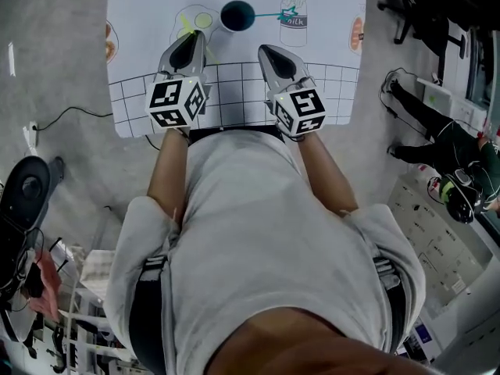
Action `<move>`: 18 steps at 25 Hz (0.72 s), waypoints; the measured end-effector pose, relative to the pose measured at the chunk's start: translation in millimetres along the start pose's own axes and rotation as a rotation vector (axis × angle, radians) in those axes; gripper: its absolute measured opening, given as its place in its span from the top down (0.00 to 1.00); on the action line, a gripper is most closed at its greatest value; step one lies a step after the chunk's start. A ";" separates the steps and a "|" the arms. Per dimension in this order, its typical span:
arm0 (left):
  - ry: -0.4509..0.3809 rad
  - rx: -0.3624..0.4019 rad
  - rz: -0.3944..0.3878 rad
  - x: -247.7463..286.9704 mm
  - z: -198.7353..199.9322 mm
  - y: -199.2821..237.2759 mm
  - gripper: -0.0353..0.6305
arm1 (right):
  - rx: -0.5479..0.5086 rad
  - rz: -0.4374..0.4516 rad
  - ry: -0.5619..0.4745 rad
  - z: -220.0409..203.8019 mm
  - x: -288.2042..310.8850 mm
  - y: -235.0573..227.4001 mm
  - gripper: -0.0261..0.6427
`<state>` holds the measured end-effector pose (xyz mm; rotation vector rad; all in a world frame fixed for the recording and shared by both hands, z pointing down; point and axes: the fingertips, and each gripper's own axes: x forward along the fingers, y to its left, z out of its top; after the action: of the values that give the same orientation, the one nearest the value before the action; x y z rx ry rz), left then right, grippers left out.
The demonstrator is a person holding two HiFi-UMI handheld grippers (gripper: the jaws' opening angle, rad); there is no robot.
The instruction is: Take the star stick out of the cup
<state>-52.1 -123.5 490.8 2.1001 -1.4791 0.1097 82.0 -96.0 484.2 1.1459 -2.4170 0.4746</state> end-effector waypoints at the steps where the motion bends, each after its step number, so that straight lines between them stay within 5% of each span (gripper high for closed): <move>1: 0.003 -0.006 0.008 5.1 -0.1 3.9 0.93 | 0.003 -0.006 0.002 -0.6 -0.7 -3.4 0.96; 12: 0.107 -0.125 0.112 50.6 -29.2 38.6 0.91 | 0.025 -0.041 -0.004 -0.1 -7.8 -28.4 0.96; 18: 0.164 -0.088 0.141 65.4 -43.1 40.4 0.89 | 0.026 -0.030 -0.005 -0.8 -9.3 -32.7 0.96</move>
<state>-52.0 -166.9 567.4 1.8693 -1.5039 0.2595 113.3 -109.4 484.1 1.1936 -2.4010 0.4957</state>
